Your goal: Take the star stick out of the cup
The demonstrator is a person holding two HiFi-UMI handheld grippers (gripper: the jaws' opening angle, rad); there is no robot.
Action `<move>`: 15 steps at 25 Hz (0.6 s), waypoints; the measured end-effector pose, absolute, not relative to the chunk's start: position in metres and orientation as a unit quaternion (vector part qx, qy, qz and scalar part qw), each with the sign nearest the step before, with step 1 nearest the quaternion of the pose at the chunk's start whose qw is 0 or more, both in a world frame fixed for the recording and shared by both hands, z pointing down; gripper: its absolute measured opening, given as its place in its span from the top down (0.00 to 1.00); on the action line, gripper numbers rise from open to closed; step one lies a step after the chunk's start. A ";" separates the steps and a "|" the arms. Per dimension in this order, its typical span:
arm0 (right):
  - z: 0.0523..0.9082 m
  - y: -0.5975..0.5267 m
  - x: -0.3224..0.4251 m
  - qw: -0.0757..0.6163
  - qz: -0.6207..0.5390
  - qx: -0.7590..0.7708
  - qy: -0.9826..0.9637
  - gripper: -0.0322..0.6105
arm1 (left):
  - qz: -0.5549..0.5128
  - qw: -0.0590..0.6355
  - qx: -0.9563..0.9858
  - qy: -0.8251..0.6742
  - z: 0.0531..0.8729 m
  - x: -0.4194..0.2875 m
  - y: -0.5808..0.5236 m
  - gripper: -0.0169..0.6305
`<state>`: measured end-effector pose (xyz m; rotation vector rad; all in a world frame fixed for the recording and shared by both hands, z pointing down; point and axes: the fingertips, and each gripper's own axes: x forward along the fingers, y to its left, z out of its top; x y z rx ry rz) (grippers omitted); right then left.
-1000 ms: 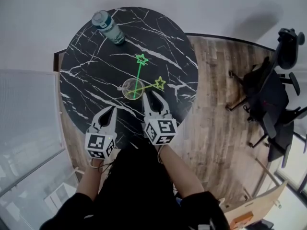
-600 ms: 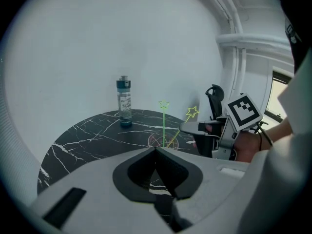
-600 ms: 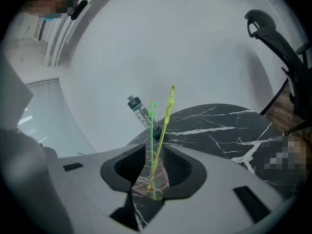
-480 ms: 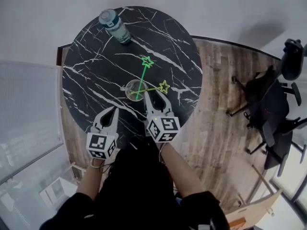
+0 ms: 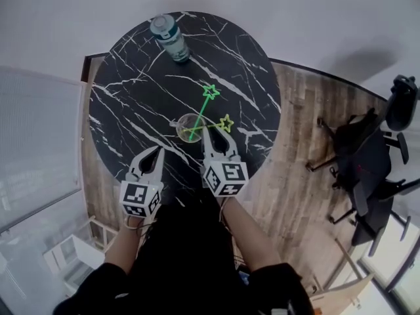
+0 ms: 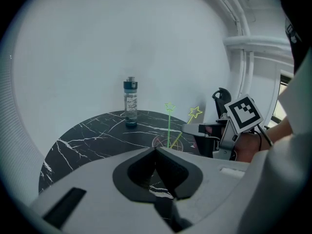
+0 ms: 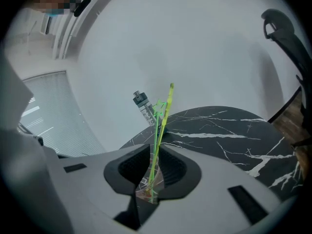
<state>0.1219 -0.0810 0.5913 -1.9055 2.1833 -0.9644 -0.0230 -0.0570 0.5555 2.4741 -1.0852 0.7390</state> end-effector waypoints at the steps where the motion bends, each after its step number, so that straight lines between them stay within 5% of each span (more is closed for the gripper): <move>1: 0.591 -0.083 0.123 0.041 -0.312 -0.624 0.715 0.89 | 0.259 0.170 0.870 -0.383 0.555 -0.024 -0.058 0.98; 15: 0.574 -0.088 0.111 0.011 -0.285 -0.618 0.733 0.94 | 0.235 0.177 0.862 -0.414 0.544 -0.049 -0.057 0.98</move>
